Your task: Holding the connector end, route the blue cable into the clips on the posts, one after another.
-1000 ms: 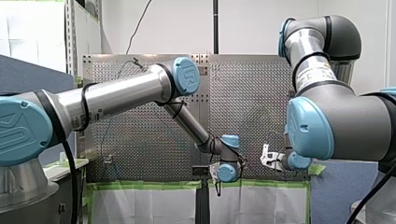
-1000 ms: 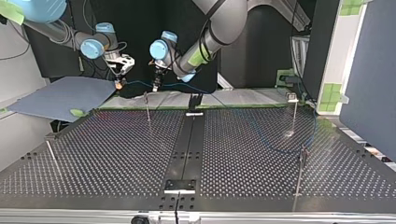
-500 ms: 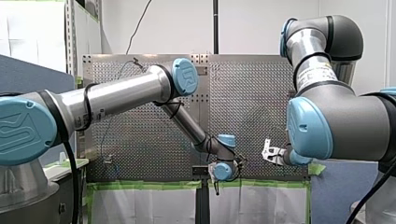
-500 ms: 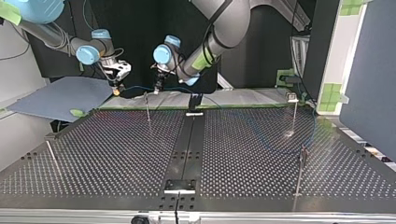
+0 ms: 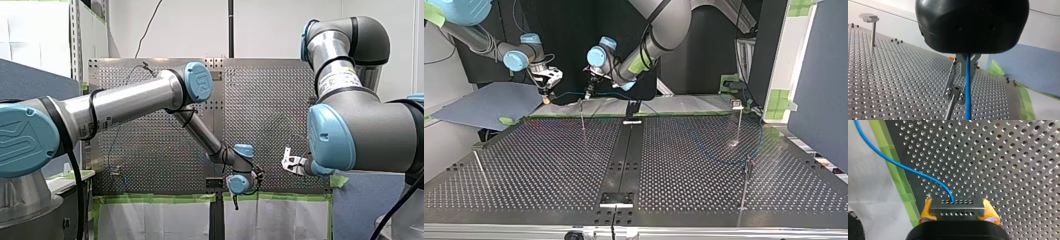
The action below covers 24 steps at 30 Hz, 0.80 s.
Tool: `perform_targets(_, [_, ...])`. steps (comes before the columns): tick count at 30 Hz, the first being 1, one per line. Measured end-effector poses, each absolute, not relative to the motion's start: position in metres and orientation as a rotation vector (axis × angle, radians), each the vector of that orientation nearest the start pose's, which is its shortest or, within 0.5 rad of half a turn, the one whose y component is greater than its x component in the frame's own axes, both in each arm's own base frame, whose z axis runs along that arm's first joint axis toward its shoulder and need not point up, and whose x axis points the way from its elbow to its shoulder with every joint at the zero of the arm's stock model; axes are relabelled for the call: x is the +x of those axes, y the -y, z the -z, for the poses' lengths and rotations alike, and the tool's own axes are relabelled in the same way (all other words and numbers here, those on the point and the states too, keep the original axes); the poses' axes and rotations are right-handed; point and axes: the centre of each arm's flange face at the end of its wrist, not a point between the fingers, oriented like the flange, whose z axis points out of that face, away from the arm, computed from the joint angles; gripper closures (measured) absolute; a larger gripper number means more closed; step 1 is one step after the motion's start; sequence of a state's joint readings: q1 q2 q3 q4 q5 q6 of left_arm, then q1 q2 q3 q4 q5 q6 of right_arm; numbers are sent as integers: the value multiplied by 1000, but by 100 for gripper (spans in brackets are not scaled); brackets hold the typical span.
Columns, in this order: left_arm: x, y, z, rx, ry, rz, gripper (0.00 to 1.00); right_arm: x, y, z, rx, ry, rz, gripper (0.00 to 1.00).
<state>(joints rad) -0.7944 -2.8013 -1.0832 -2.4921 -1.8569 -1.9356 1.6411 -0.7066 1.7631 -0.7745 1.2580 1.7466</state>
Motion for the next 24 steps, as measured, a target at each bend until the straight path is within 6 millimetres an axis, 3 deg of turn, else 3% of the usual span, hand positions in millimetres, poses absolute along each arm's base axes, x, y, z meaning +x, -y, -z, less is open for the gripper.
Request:
perform_targets(11, [486,615,69,108,-1695,646,100,205,580,17,1600,1394,-1489,100])
perform_targets(20, [499,626,55,101,-1672,716,100,208,583,15,1595,1388,-1500,100])
perform_targets(24, [504,626,60,91,-1687,730,100,209,586,13,1588,1379,-1512,100])
